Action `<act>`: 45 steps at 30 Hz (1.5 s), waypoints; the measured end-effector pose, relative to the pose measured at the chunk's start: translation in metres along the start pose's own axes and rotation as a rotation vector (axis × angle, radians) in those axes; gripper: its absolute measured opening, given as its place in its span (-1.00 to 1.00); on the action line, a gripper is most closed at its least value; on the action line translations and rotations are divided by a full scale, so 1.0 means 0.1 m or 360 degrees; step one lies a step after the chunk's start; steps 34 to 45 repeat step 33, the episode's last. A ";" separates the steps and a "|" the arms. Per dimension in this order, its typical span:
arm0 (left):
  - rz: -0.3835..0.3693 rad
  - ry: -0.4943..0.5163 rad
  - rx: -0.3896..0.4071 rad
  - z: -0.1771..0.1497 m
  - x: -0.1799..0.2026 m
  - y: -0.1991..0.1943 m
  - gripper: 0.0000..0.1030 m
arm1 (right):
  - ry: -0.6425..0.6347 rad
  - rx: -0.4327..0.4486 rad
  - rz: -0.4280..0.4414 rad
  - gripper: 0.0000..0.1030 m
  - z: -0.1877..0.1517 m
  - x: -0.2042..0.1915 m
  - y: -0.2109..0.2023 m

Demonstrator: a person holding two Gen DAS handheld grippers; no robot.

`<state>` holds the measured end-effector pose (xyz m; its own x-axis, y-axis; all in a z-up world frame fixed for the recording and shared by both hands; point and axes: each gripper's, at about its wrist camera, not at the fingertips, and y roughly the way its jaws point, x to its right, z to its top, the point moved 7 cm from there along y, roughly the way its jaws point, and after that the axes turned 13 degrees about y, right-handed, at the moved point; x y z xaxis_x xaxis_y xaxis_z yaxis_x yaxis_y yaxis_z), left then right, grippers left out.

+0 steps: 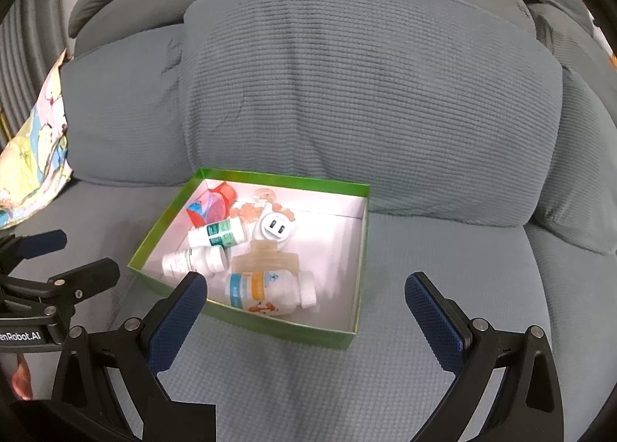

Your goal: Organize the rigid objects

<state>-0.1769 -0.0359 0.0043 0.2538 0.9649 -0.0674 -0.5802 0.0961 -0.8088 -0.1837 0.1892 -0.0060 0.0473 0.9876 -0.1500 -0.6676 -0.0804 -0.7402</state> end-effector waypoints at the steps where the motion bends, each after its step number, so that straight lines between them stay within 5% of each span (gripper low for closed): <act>1: 0.0006 0.0001 -0.0005 0.02 -0.01 0.02 0.98 | -0.0004 -0.0002 0.0000 1.00 0.00 -0.01 0.02; 45: -0.0032 0.0004 -0.0053 0.13 0.02 0.31 0.98 | -0.0015 -0.0046 -0.0030 1.00 -0.02 0.00 0.38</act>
